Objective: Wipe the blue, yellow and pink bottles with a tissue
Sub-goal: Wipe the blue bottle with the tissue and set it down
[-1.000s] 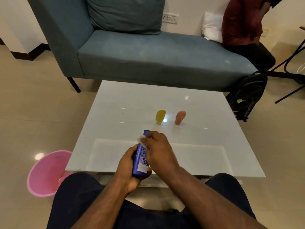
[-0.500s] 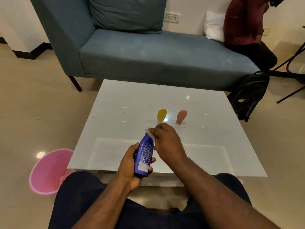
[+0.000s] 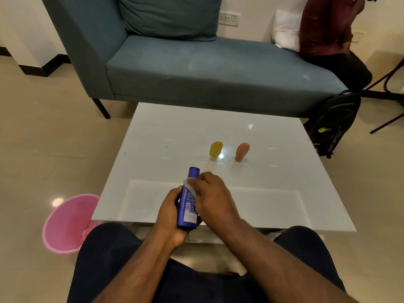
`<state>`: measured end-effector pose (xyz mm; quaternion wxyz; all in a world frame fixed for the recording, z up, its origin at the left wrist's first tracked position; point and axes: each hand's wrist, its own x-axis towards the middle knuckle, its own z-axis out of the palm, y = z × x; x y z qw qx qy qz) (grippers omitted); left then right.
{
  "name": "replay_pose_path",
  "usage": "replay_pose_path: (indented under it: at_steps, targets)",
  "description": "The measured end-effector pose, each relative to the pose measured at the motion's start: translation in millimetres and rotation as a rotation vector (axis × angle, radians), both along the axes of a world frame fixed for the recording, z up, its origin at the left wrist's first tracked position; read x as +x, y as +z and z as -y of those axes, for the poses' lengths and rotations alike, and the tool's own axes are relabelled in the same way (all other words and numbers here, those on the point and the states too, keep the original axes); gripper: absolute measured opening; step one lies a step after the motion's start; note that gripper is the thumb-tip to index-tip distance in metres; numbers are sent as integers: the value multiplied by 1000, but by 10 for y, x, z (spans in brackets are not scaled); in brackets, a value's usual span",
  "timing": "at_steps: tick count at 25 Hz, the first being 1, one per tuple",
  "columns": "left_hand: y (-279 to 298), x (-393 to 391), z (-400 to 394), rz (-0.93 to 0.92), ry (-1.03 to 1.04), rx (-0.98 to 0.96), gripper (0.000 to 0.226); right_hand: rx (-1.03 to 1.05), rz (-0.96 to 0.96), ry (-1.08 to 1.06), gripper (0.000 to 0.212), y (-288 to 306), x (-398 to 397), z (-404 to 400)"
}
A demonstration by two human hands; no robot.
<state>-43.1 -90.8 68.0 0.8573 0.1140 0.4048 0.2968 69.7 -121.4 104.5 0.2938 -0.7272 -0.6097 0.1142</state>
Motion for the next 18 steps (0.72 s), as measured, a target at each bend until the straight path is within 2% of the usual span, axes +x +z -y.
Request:
replay_pose_path:
  at_steps: [3, 5, 9, 12, 15, 18]
  targets:
    - [-19, -37, -44, 66, -1, -36, 46, 3, 161, 247, 27, -27, -290, 296]
    - [-42, -43, -62, 78, 9, -60, 48, -4, 177, 348, 28, -28, -238, 394]
    - [-22, -5, -15, 26, 27, -26, 39, -18, 27, 80, 25, -43, -18, 100]
    - [-49, -27, -43, 58, 40, -59, 45, -29, 25, 161, 22, -47, -250, 214]
    - [-126, -43, -100, 70, 54, -89, 63, 9, 104, 304, 24, -79, -304, 474]
    - [-114, -11, -67, 61, 43, -50, 62, -16, 30, 112, 31, -116, -60, 309]
